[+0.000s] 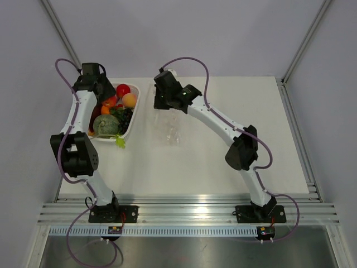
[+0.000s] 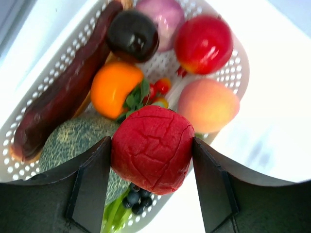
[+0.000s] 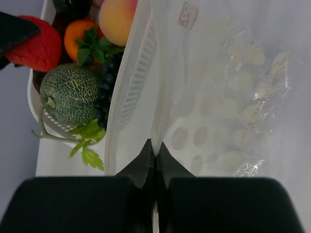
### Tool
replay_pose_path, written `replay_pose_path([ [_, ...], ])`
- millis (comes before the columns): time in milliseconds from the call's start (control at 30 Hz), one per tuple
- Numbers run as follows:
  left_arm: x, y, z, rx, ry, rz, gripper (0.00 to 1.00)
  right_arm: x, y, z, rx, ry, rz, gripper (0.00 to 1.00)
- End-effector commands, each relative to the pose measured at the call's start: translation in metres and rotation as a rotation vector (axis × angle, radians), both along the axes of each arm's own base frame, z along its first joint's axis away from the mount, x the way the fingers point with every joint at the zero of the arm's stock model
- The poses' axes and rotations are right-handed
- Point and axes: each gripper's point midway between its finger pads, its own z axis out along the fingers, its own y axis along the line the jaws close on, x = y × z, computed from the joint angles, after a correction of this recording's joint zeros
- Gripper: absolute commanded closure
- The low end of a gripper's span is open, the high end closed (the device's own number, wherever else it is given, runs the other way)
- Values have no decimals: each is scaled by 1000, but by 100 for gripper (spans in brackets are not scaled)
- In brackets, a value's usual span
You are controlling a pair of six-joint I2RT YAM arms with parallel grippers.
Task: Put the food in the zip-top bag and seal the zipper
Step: Place the fake fruit in the zipper food storage bag.
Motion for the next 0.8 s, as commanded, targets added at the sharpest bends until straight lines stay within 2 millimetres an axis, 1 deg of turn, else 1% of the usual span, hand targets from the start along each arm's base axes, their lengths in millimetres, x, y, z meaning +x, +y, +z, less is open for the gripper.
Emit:
replay_pose_path([
  [0,-18,-10,25,-7,-36,-78,58,2,31,-14,40,62,39,100],
  [33,-20,-16,27,-27,-44,-103,58,7,38,-5,73,45,43,100],
  [67,-26,-19,33,-34,-57,-114,58,9,45,-17,77,60,51,100],
  [100,-29,-22,35,-41,-61,-124,58,10,49,-18,91,61,55,100],
  [133,-32,-24,38,-52,-66,-130,58,11,57,-18,125,59,66,100],
  [167,-40,-25,42,-55,-76,-127,58,12,60,-22,132,64,67,100],
  [233,-45,-37,46,-101,-100,-169,58,13,69,-26,152,62,77,100],
  [300,-54,-48,50,-120,-117,-201,59,15,72,-29,160,64,78,100],
  [333,-57,-52,50,-131,-117,-216,59,17,75,-34,161,63,76,100],
  [367,-61,-56,44,-147,-103,-226,59,18,76,-35,164,63,74,100],
  [400,-65,-65,49,-171,-117,-255,59,19,78,-35,169,56,77,100],
  [433,-67,-70,48,-184,-115,-268,59,22,79,-42,165,62,74,100],
  [467,-69,-76,48,-200,-118,-281,59,19,84,-42,183,74,95,100],
  [500,-72,-86,46,-219,-114,-311,59,19,87,-40,194,71,100,100],
  [600,-77,-105,42,-270,-103,-364,59,20,92,-44,218,85,99,100],
  [667,-78,-113,39,-309,-104,-385,59,19,94,-42,236,91,103,100],
  [700,-80,-119,34,-328,-93,-403,59,19,95,-42,241,91,103,100],
  [767,-80,-121,31,-334,-92,-405,59,17,97,-39,258,97,103,100],
])
